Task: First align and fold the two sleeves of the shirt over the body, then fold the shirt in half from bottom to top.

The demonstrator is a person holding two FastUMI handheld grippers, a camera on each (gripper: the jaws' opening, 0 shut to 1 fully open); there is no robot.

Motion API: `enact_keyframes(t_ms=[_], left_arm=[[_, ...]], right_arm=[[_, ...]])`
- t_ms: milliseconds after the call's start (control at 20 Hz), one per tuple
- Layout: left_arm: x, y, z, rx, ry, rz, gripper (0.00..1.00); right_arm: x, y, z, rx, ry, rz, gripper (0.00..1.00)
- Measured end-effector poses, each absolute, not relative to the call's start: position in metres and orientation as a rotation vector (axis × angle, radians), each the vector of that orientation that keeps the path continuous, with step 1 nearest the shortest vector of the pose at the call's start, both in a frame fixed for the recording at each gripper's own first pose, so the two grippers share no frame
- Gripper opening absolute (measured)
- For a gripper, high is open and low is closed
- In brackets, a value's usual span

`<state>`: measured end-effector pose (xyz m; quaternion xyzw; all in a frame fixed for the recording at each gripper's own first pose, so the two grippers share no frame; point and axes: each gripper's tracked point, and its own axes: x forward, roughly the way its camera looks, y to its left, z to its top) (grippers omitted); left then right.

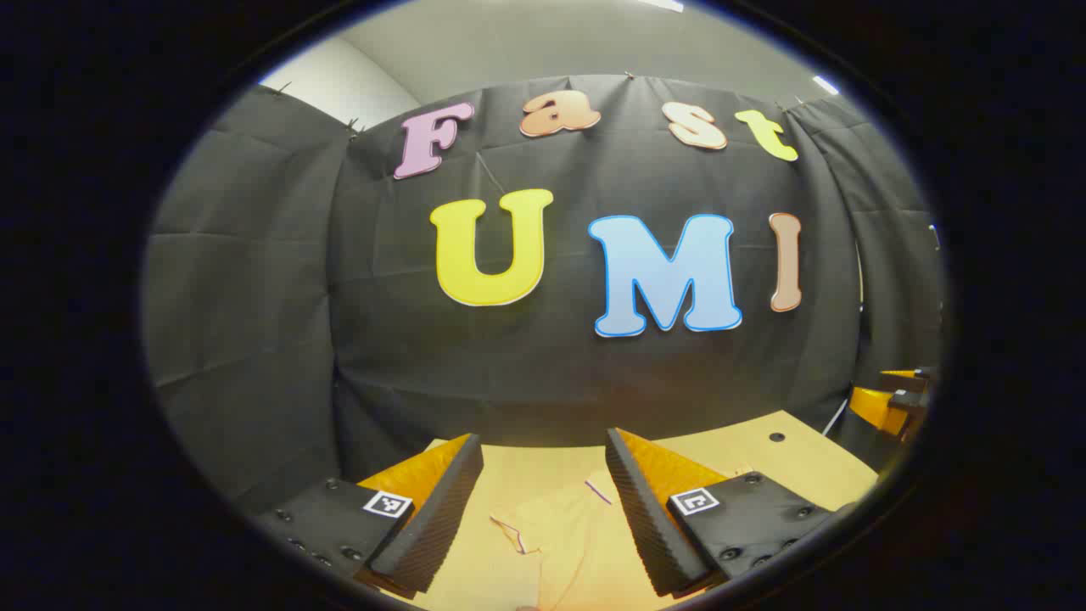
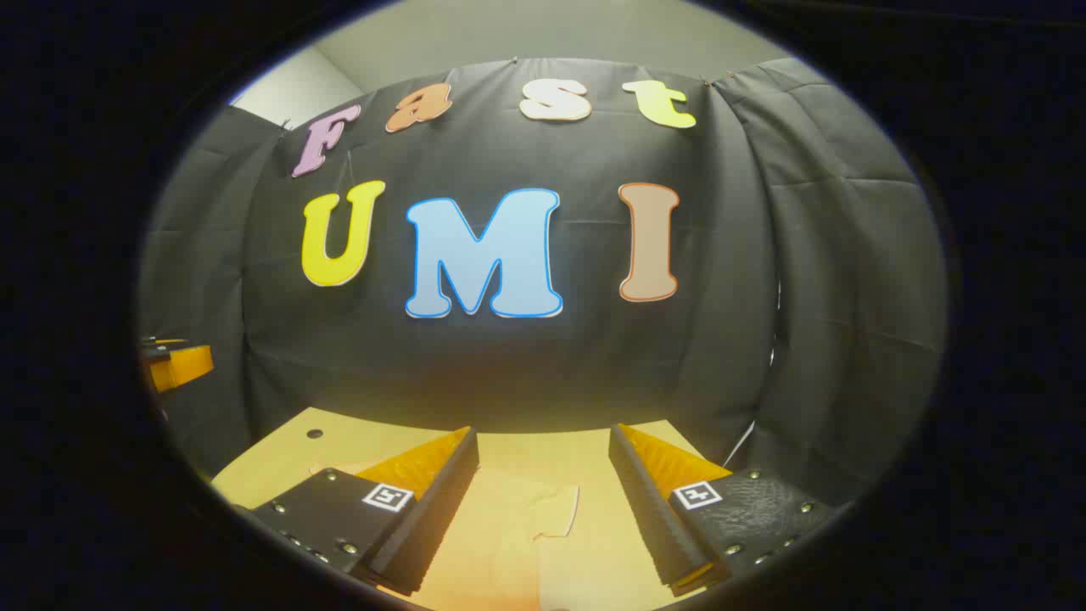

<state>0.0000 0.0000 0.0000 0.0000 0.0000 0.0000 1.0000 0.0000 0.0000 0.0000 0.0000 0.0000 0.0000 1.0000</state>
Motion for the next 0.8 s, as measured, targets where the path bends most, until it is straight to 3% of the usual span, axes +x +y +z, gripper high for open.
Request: enact_keyframes(t_ms=[250,800], left_arm=[[0.003,-0.023,0.029,0.002,-0.046,-0.062,0.94],[0.014,-0.019,0.029,0.021,-0.043,-0.031,0.94]], right_arm=[[0.002,0.001,0.013,-0.005,-0.023,0.012,0.95],[0.011,0.021,0.013,0.023,-0.034,0.046,0.95]])
